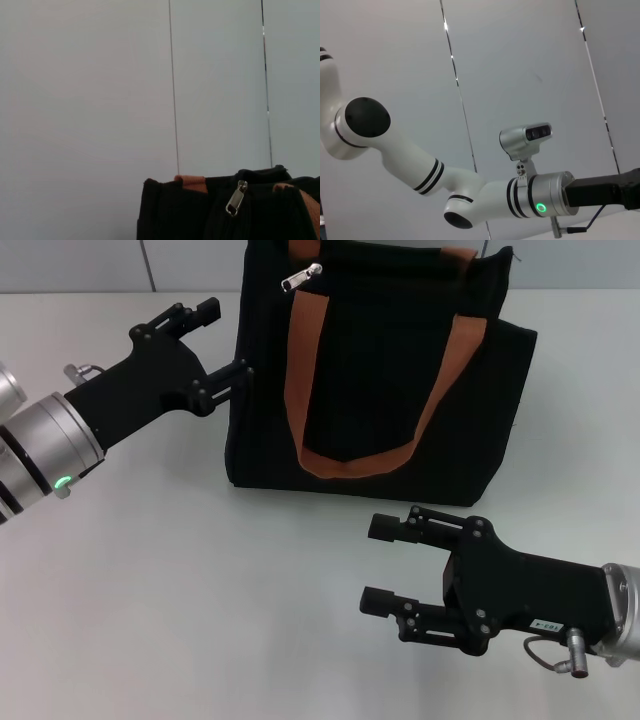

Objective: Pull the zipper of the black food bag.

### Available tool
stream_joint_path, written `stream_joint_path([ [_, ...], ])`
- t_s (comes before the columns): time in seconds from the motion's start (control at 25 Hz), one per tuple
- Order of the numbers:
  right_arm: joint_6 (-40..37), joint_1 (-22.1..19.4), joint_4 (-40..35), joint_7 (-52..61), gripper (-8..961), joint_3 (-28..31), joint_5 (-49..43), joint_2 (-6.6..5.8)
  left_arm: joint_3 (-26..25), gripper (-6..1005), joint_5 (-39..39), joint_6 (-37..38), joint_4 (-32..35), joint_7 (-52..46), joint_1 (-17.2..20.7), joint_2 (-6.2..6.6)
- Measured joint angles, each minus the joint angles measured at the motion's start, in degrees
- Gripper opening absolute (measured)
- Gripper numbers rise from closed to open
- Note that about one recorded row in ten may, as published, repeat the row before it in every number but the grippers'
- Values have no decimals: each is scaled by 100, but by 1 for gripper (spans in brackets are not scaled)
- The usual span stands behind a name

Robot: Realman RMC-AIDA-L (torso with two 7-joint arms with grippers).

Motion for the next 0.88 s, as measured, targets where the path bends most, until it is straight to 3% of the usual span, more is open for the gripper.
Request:
stream_joint_path([
  [0.24, 6, -46, 54, -2, 714, 94, 4, 5, -10, 766, -141, 351, 75, -3, 289, 33],
  [0.44, 12, -111, 60, -13, 714, 263, 6, 7, -9, 762, -714, 538, 123, 12, 620, 37],
  [0.8, 43, -89, 142, -63, 714, 376, 6, 7, 253, 756, -797, 439, 154, -25, 599, 63],
  [0.88, 58, -87, 170, -63, 714, 377, 7, 7, 931, 755, -719, -53, 364, 23, 475, 33],
])
